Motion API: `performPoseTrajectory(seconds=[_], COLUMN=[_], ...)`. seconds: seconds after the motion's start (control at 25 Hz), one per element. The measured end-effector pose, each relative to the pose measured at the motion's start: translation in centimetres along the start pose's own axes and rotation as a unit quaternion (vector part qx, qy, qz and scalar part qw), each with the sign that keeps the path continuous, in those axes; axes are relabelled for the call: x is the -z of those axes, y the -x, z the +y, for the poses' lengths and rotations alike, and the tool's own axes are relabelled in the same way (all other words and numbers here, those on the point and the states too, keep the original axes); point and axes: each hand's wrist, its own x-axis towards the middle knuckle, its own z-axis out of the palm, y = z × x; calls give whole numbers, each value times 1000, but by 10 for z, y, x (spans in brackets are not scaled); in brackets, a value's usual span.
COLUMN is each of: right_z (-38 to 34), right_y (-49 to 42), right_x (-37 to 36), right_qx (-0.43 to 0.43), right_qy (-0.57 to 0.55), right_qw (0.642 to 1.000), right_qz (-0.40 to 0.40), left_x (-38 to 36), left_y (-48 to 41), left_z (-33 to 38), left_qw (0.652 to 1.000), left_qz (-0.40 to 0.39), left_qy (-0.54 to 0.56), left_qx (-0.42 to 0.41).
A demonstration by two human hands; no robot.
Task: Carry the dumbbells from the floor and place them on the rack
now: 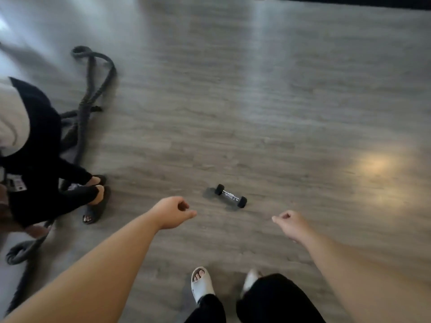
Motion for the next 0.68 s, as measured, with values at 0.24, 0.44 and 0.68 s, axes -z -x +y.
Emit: performPoseTrajectory(seconds=[0.24,0.44,0.68], right_z=[-113,-130,-85], right_y=[-128,-243,-413], right_x=[27,-6,-114], right_qx=[21,-23,-87], right_qy=[-23,-34,-12], right_qw=[999,999,996], right_qz=[8,-7,-13], left_x=[55,34,-68], left_y=[-156,-294,-503], left_z=[27,28,4], left_qw=[1000,999,992], left_qz=[-1,-37,-116], left_qy=[-19,7,15], left_qx=[14,32,45])
